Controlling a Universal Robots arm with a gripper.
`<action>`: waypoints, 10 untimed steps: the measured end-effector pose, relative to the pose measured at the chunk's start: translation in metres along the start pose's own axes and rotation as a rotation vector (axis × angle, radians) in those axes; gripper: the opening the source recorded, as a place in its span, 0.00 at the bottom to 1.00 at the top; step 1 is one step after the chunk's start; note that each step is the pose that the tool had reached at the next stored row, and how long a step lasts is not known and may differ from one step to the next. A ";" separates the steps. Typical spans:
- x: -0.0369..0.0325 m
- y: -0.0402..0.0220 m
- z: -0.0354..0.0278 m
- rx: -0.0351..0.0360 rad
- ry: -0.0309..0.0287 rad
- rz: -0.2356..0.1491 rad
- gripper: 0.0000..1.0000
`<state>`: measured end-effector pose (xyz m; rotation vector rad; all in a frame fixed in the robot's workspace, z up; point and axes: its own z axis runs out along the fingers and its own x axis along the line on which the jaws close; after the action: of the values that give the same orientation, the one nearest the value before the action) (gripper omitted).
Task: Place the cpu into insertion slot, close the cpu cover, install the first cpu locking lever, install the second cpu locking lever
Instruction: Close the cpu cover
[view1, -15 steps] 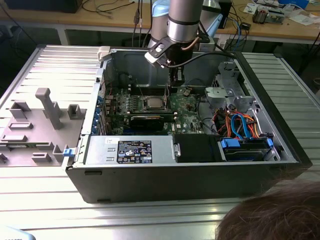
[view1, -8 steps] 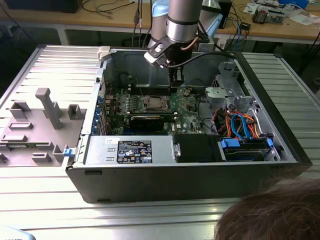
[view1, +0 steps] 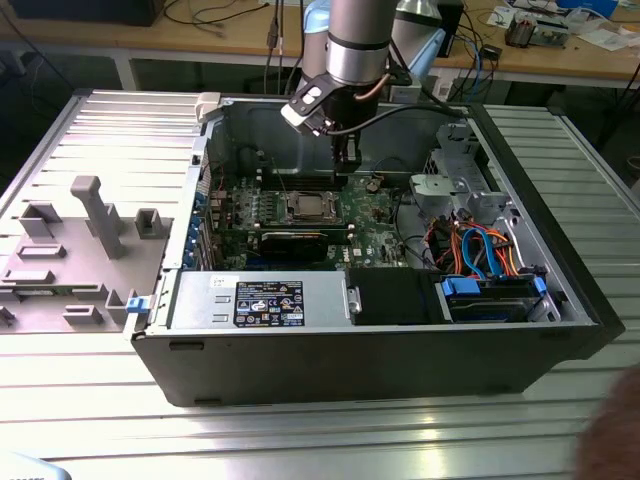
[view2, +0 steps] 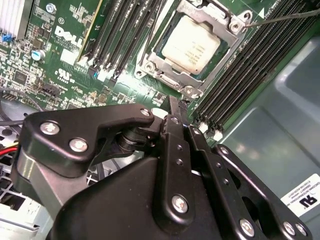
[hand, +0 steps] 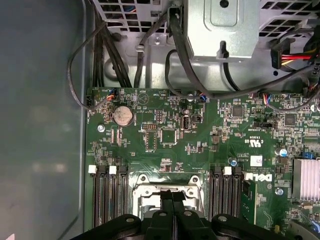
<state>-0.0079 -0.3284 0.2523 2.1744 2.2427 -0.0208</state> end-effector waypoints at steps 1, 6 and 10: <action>0.0000 -0.0005 0.0002 0.0000 0.0000 0.000 0.11; 0.0001 -0.0020 0.0010 0.0000 0.0000 0.000 0.11; 0.0001 -0.0028 0.0013 0.0000 0.0000 0.000 0.11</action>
<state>-0.0106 -0.3284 0.2510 2.1742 2.2429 -0.0209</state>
